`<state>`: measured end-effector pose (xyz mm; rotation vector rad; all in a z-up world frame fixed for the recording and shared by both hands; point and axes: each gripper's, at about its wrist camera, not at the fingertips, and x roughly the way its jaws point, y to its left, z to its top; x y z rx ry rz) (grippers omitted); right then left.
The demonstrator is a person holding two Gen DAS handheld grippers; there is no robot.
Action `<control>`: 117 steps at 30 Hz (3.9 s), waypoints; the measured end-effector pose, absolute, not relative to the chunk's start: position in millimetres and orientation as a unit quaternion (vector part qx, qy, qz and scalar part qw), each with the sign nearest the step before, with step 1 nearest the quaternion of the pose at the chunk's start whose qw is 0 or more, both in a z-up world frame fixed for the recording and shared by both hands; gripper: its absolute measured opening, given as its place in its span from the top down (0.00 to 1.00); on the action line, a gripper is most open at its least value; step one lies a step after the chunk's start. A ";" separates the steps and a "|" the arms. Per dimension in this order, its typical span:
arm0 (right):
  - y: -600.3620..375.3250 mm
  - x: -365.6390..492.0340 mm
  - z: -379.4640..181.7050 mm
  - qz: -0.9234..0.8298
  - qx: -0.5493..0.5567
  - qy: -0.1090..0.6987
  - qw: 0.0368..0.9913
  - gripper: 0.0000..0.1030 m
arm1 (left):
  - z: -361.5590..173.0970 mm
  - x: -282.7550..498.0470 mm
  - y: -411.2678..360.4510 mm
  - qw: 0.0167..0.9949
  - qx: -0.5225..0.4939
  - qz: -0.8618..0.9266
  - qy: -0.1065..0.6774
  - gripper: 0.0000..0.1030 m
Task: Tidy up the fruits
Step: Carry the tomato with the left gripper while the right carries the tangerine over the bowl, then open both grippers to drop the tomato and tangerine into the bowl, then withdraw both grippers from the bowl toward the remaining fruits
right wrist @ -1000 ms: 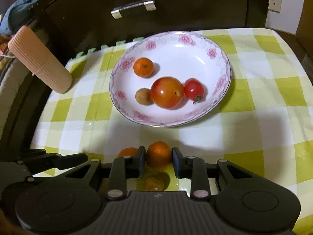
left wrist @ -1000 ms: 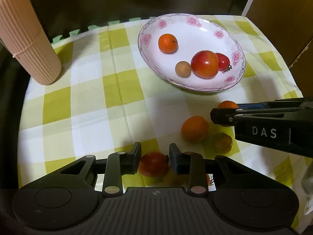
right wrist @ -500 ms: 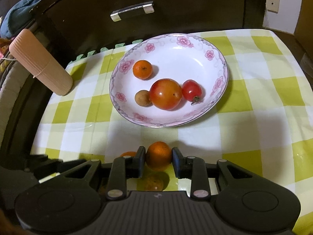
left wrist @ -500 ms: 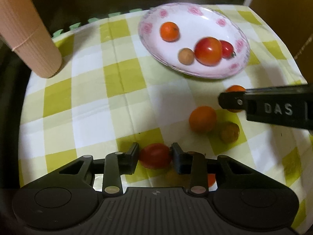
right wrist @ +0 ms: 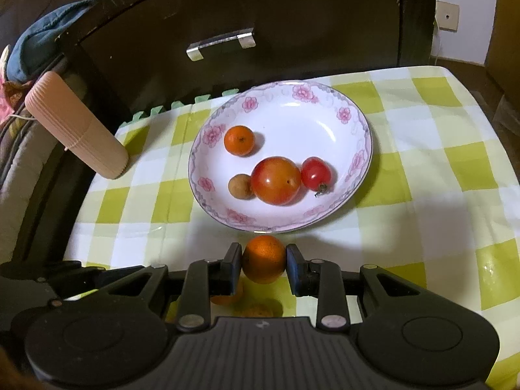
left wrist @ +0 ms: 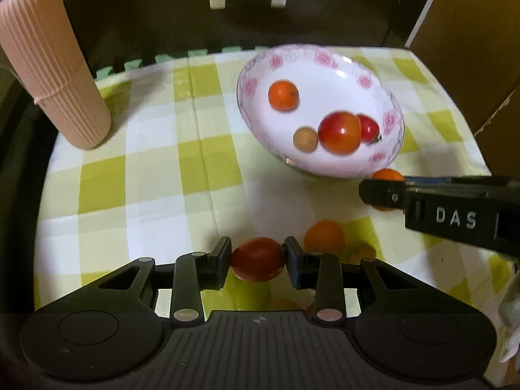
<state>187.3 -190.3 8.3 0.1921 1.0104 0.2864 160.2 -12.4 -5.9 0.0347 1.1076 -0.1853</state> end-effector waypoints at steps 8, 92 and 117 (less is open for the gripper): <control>-197.0 196.2 18.8 0.129 0.096 0.469 0.868 0.73 | 10.9 178.9 -22.8 0.857 0.008 -0.098 0.506 0.58; -213.4 216.2 32.9 0.097 0.105 0.447 0.883 0.69 | 32.0 208.4 -52.3 0.869 0.044 -0.100 0.482 0.30; -214.0 161.5 22.1 0.100 0.093 0.476 0.869 0.68 | 13.9 143.3 -37.3 0.852 0.066 -0.090 0.511 0.18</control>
